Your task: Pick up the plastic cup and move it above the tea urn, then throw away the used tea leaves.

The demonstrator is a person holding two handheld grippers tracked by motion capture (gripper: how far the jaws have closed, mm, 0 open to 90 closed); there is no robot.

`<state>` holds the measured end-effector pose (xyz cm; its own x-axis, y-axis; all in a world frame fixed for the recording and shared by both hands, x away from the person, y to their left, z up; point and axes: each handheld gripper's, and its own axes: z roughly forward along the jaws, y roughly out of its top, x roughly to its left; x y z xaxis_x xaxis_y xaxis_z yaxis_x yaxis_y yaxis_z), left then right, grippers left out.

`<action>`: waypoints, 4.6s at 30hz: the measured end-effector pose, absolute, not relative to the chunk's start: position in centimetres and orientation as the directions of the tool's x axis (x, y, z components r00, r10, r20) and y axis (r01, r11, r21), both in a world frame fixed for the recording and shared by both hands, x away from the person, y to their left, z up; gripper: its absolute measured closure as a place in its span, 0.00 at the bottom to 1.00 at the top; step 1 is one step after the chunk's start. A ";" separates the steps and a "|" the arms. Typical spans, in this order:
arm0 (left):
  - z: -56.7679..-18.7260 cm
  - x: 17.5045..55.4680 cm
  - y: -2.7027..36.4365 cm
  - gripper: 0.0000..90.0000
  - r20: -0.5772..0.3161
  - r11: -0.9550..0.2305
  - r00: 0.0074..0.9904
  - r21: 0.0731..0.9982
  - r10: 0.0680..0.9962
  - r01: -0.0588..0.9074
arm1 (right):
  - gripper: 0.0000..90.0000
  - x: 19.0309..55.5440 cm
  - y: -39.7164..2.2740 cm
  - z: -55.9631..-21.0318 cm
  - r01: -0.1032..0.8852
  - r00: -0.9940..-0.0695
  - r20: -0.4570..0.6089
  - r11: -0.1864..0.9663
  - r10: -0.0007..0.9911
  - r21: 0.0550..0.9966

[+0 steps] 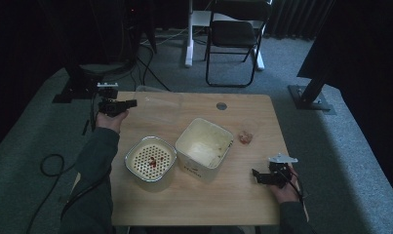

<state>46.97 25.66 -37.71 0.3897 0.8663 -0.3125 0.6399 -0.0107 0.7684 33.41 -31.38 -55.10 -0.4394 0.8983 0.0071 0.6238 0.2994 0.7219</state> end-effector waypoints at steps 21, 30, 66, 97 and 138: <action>-33.0 42.5 16.5 0.96 -0.177 -0.258 0.617 0.795 0.767 0.549 | 0.12 33.4 -31.4 -55.1 0.624 -0.439 0.008 0.299 0.898 0.722; -32.8 41.9 16.5 0.69 -0.233 -0.227 0.694 0.834 0.681 0.503 | 0.12 33.4 -31.4 -55.1 0.623 -0.439 0.007 0.299 0.898 0.723; -43.4 39.6 23.4 0.74 -0.140 -0.297 0.511 0.672 0.848 0.679 | 0.12 33.4 -31.3 -55.1 0.626 -0.433 0.008 0.294 0.901 0.722; -39.8 42.1 27.8 0.52 -0.211 -0.061 0.373 0.798 0.903 0.599 | 0.17 33.4 -31.0 -55.0 0.629 -0.432 0.008 0.295 0.902 0.720; -43.1 42.5 28.4 0.50 -0.171 -0.081 0.375 0.819 0.911 0.568 | 0.89 46.4 -28.4 -48.2 0.629 -0.213 0.114 0.046 0.970 0.776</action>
